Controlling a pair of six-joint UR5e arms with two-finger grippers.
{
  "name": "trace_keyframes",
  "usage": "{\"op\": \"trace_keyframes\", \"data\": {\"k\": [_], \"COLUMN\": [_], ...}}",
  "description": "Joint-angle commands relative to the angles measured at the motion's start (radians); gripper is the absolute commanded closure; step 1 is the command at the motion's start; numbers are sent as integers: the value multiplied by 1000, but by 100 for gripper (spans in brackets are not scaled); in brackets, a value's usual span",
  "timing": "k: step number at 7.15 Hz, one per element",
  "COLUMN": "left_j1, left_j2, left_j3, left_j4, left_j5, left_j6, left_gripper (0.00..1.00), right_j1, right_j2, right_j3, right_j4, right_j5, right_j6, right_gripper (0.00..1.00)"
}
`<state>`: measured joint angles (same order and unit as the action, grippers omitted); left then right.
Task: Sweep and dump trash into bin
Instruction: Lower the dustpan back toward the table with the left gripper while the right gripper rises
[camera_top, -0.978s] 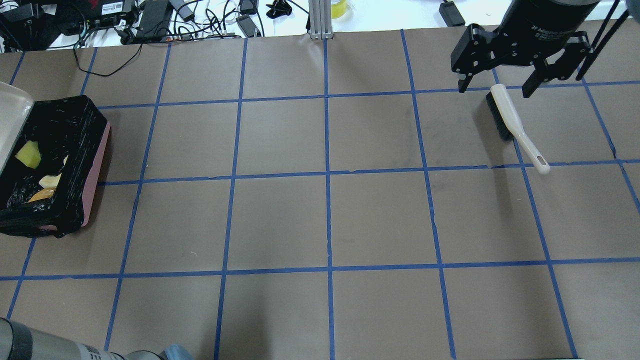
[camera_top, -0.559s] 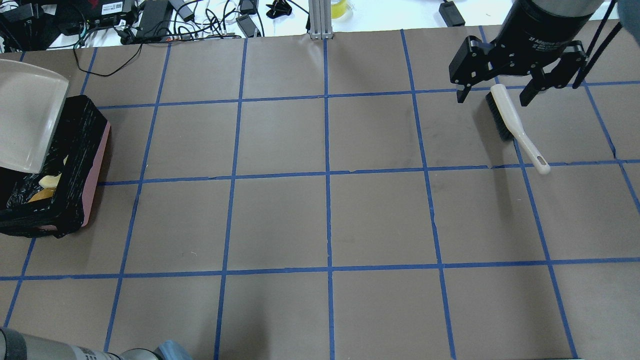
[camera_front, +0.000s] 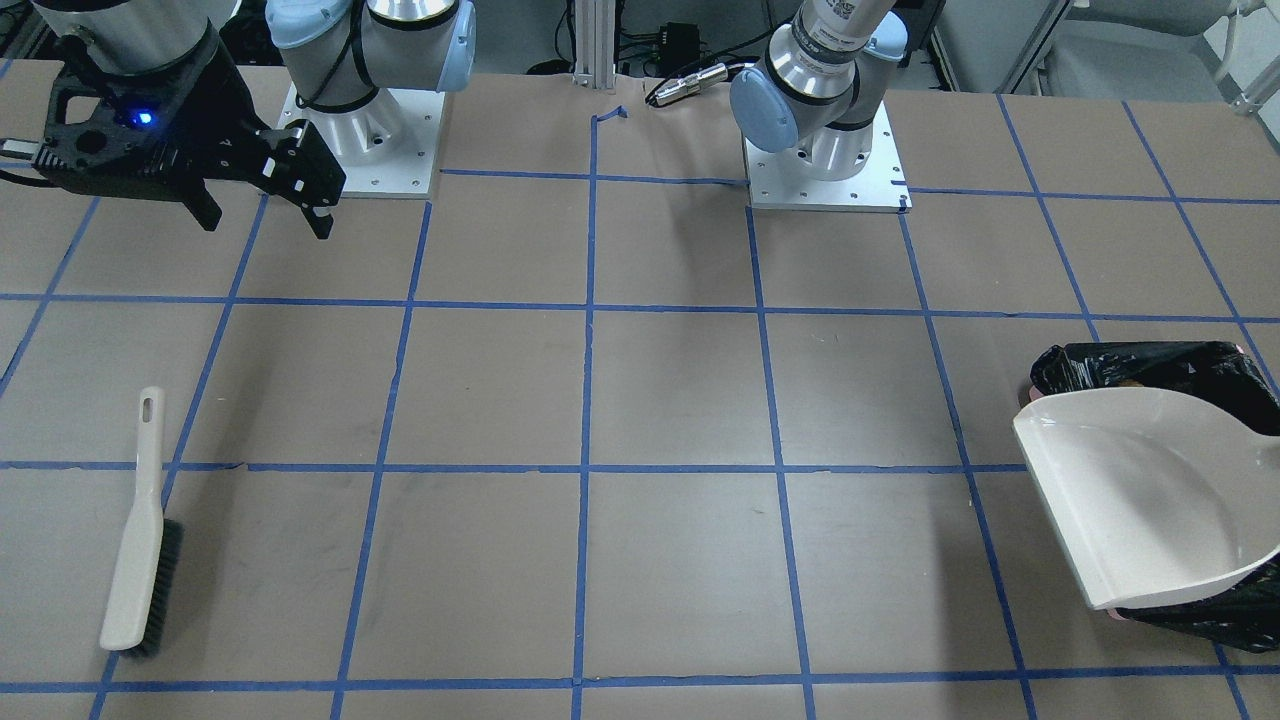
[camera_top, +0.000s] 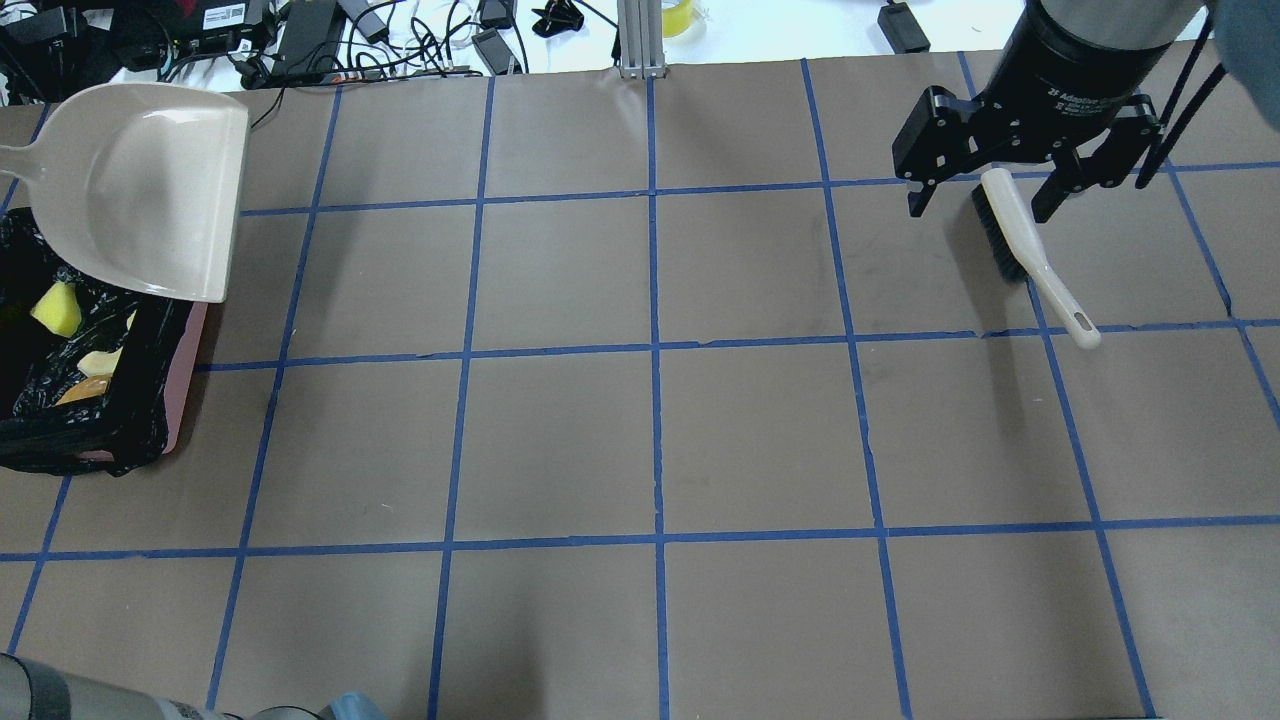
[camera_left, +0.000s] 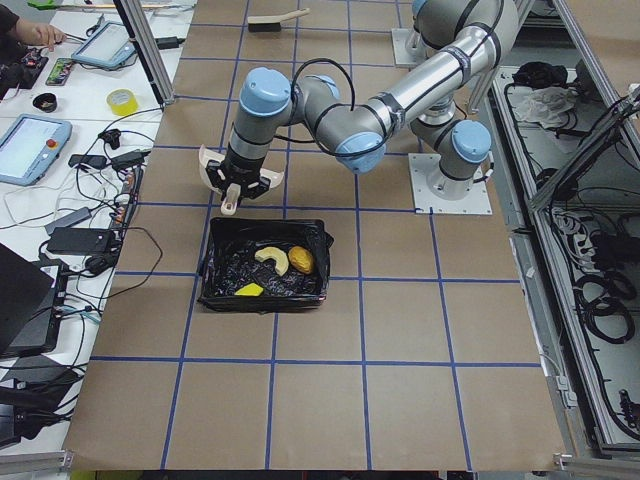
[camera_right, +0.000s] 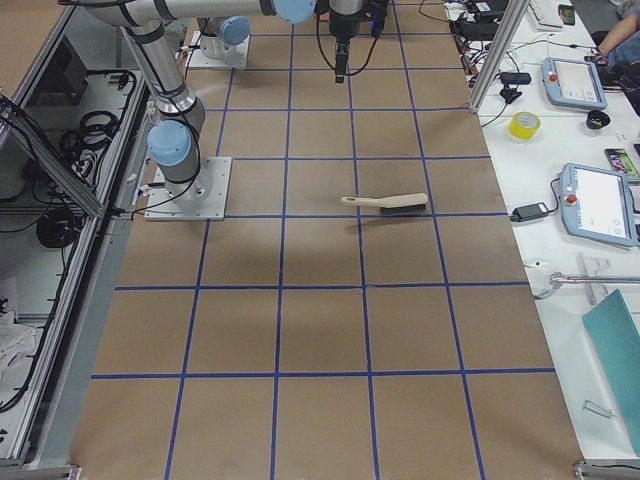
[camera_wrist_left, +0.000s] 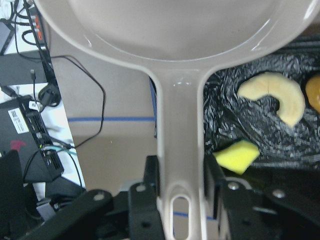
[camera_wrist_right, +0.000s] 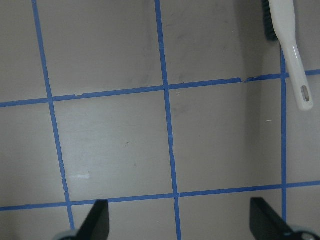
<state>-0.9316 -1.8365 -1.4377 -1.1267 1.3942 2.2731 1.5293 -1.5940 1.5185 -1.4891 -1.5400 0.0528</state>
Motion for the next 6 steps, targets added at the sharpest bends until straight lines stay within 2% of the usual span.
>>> {"op": "trace_keyframes", "data": {"k": [1, 2, 3, 4, 6], "left_j1": [-81, -111, -174, -237, -298], "left_j2": [-27, -50, -85, -117, -182], "left_j3": [-7, -7, -6, -7, -7], "left_j4": [-28, -72, -76, -76, -65], "left_j5": [-17, -33, -27, -26, -23], "left_j6": [-130, -211, -275, -394, -431], "left_gripper": [100, 100, 100, 100, 100], "right_j1": [0, 0, 0, 0, 2], "right_j2": [0, -1, -3, -9, -12], "right_j3": [2, 0, 2, 2, 3], "right_j4": [-10, -19, -73, -82, -80], "right_j5": [-26, -43, -43, -46, -28], "right_j6": [1, 2, 1, 1, 2], "right_gripper": [0, 0, 0, 0, 0]}}
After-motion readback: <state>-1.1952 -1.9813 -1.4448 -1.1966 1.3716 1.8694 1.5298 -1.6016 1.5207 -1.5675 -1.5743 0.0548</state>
